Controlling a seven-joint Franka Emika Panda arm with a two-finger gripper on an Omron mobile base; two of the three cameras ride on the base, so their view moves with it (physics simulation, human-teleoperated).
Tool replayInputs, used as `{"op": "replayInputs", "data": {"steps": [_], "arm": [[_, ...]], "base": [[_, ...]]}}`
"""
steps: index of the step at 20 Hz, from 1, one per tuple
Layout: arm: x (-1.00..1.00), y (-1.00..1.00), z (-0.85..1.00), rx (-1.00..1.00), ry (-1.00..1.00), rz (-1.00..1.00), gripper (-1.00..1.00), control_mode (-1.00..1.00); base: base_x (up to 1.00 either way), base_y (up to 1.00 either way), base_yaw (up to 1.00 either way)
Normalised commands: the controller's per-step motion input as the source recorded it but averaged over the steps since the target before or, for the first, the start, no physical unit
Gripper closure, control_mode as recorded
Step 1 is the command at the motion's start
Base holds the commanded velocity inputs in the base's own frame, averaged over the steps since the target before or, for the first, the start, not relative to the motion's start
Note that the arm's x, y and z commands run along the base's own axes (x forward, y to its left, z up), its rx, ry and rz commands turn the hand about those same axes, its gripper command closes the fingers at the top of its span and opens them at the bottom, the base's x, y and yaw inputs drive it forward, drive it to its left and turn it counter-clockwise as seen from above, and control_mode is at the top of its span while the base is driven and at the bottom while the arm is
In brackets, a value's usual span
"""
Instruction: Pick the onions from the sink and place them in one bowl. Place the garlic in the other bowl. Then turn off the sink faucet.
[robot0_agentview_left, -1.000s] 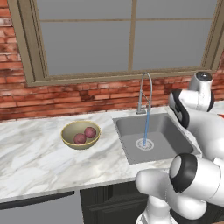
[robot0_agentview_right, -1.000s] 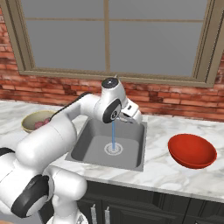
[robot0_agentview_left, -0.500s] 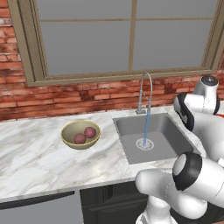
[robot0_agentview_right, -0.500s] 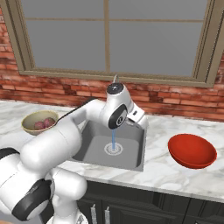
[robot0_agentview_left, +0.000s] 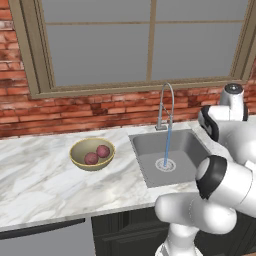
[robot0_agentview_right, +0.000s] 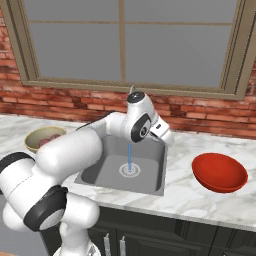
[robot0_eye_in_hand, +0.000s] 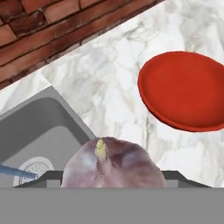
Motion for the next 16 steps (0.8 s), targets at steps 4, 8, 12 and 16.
{"op": "replayInputs", "data": {"steps": [4, 8, 12, 16], "arm": [[0.17, -0.38, 0.02, 0.0, 0.02, -0.09, 1.0, -1.0], [0.0, -0.42, 0.0, 0.0, 0.0, -0.03, 1.0, -1.0], [0.0, -0.42, 0.0, 0.0, 0.0, 0.0, 1.0, -1.0], [0.0, -0.38, -0.02, 0.0, 0.0, 0.0, 1.0, -1.0]], "base": [[0.0, 0.0, 0.0], [0.0, 0.0, 0.0], [0.0, 0.0, 0.0], [0.0, 0.0, 0.0]]}}
